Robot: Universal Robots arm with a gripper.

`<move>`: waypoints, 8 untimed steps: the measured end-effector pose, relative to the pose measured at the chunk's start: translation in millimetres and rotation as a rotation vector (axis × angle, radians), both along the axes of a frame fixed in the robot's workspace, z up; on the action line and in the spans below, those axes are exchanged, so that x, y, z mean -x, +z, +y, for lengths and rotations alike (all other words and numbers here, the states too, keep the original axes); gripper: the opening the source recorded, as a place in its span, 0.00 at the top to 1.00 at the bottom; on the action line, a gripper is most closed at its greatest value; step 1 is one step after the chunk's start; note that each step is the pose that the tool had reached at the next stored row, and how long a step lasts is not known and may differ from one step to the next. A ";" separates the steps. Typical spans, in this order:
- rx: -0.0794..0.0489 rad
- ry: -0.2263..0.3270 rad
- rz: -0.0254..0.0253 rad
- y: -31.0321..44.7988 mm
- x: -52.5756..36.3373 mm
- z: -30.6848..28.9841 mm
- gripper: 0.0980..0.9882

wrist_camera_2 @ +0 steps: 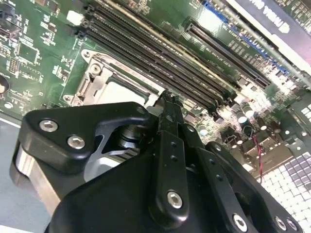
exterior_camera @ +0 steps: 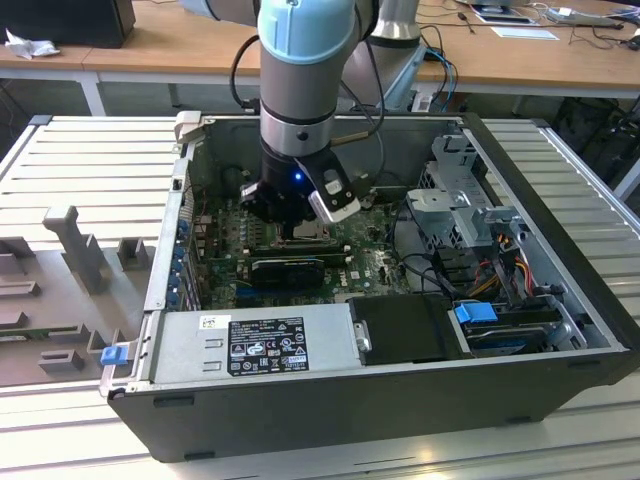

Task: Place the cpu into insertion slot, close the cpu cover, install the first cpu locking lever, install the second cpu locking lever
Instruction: 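Install the second cpu locking lever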

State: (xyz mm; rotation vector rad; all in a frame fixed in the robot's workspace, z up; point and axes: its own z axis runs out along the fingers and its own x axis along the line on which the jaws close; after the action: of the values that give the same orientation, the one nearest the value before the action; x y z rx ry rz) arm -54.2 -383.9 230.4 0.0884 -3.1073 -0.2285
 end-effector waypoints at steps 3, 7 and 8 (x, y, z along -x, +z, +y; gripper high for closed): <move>-0.008 0.000 0.0000 -0.1 0.3 -2.9 0.99; -0.051 0.000 -0.0001 -7.8 5.7 -8.0 0.99; -0.056 0.001 0.0000 -10.5 9.4 -8.4 0.99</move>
State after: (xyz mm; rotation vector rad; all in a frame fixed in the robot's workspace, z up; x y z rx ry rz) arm -63.5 -392.4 219.9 0.0909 -3.1012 -0.3160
